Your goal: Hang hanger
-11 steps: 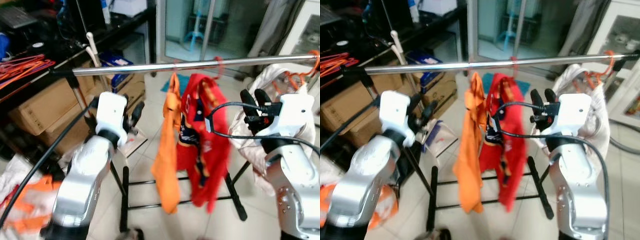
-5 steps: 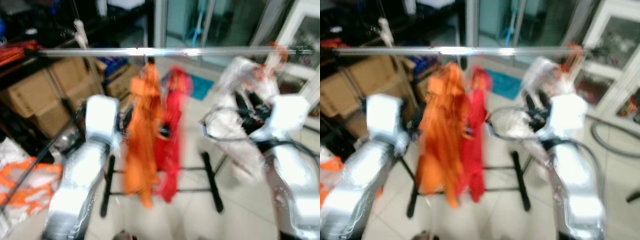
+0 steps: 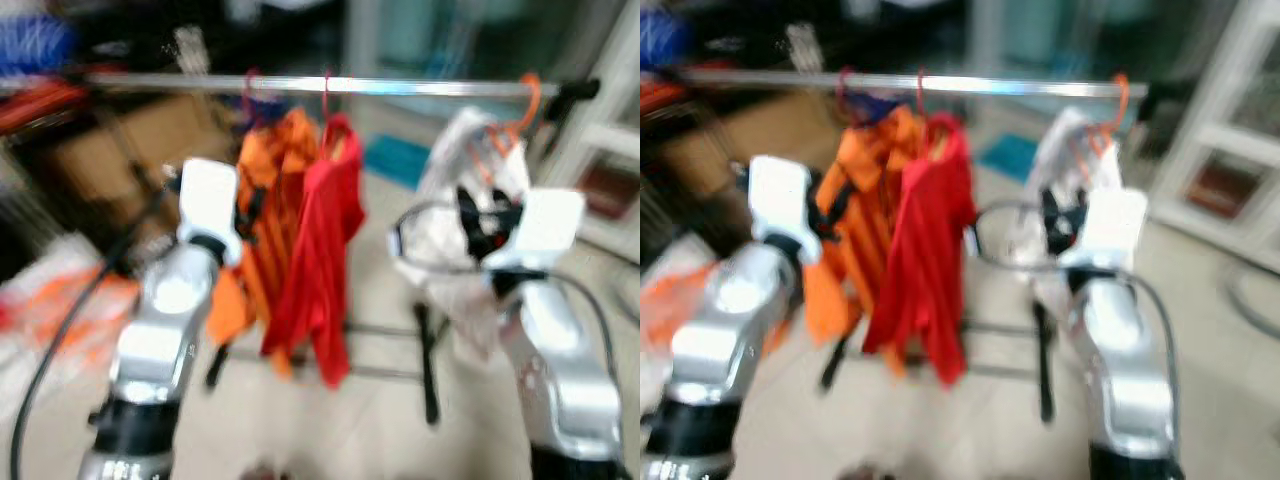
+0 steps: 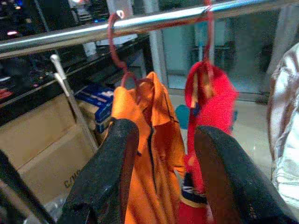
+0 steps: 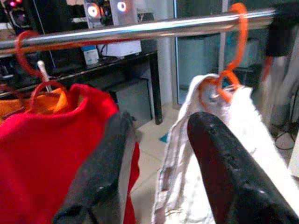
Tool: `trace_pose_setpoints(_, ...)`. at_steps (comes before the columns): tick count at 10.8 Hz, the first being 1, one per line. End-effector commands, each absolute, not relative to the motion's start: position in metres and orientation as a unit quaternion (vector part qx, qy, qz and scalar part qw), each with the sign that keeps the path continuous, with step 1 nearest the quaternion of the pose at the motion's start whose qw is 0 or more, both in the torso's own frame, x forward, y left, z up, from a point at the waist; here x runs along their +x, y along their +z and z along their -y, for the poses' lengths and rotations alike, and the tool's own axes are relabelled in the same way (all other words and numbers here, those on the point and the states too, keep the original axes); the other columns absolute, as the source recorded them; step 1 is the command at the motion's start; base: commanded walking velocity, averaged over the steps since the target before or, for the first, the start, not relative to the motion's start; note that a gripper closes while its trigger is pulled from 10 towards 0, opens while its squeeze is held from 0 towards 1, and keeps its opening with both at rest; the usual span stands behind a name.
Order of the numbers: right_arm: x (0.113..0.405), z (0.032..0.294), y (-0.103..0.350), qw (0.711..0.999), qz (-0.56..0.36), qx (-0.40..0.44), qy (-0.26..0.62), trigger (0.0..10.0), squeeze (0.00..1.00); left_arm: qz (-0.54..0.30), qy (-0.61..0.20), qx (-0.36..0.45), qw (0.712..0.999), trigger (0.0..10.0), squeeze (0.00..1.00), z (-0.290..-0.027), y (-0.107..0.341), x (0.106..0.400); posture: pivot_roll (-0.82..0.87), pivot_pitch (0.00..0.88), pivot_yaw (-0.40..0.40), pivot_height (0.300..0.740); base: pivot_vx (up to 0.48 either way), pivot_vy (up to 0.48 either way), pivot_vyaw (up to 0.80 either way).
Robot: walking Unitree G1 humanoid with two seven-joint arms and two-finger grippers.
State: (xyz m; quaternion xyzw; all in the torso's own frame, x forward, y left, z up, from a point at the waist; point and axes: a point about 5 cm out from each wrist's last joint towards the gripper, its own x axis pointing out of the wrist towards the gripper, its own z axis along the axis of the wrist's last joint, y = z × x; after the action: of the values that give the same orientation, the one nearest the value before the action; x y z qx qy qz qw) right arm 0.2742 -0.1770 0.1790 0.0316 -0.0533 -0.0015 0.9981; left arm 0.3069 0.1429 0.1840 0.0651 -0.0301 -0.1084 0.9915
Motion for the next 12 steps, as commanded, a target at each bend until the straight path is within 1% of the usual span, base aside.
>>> trace_pose_setpoints(1, 0.275, 0.174, 0.182, 0.998, 0.06, 0.036, 0.0, 10.0, 1.0, 0.036, -0.112, 0.072, 0.99, 10.0, 0.0, -0.146, 0.187, 0.308, -0.02, 0.063, 0.09, 0.74, 0.0, -0.398, 0.8)
trace_pose_setpoints(3, 0.276, 0.172, 0.185, 0.997, 0.065, 0.027, 0.007, 10.0, 1.0, 0.026, -0.121, 0.08, 0.989, 10.0, 0.0, -0.149, 0.177, 0.3, -0.02, 0.056, 0.091, 0.74, 0.0, -0.334, 0.8)
trace_pose_setpoints(4, 0.277, 0.169, 0.188, 0.997, 0.067, 0.03, 0.014, 10.0, 1.0, 0.023, -0.12, 0.079, 0.989, 10.0, 0.0, -0.151, 0.173, 0.294, -0.01, 0.052, 0.088, 0.74, 0.0, -0.337, 0.0)
trace_pose_setpoints(5, 0.277, 0.166, 0.186, 0.997, 0.06, 0.031, 0.024, 10.0, 0.0, 0.023, -0.12, 0.078, 0.989, 10.0, 0.0, -0.152, 0.171, 0.29, -0.01, 0.048, 0.083, 0.74, 0.0, -0.334, 0.0)
trace_pose_setpoints(7, 0.277, 0.161, 0.184, 0.998, 0.055, 0.028, 0.034, 10.0, 0.0, 0.027, -0.13, 0.082, 0.988, 10.0, 0.0, -0.151, 0.171, 0.289, -0.01, 0.038, 0.087, 0.74, 0.0, -0.328, 0.0)
trace_pose_setpoints(9, 0.274, 0.158, 0.187, 0.996, 0.061, 0.043, 0.045, 10.0, 0.0, 0.036, -0.165, 0.071, 0.983, 10.0, 0.0, -0.15, 0.172, 0.284, -0.01, 0.037, 0.091, 0.74, 0.0, 0.0, 0.0)
trace_pose_setpoints(10, 0.272, 0.158, 0.183, 0.997, 0.047, 0.039, 0.048, 10.0, 0.0, 0.043, -0.175, 0.07, 0.981, 10.0, 0.0, -0.149, 0.175, 0.284, -0.01, 0.037, 0.093, 0.74, 0.0, 0.39, 0.0)
trace_pose_setpoints(12, 0.273, 0.157, 0.176, 0.997, 0.026, 0.053, 0.043, 10.0, 0.0, 0.049, -0.183, 0.069, 0.979, 10.0, 0.0, -0.144, 0.179, 0.287, -0.01, 0.037, 0.093, 0.74, 0.0, 0.478, -0.66)
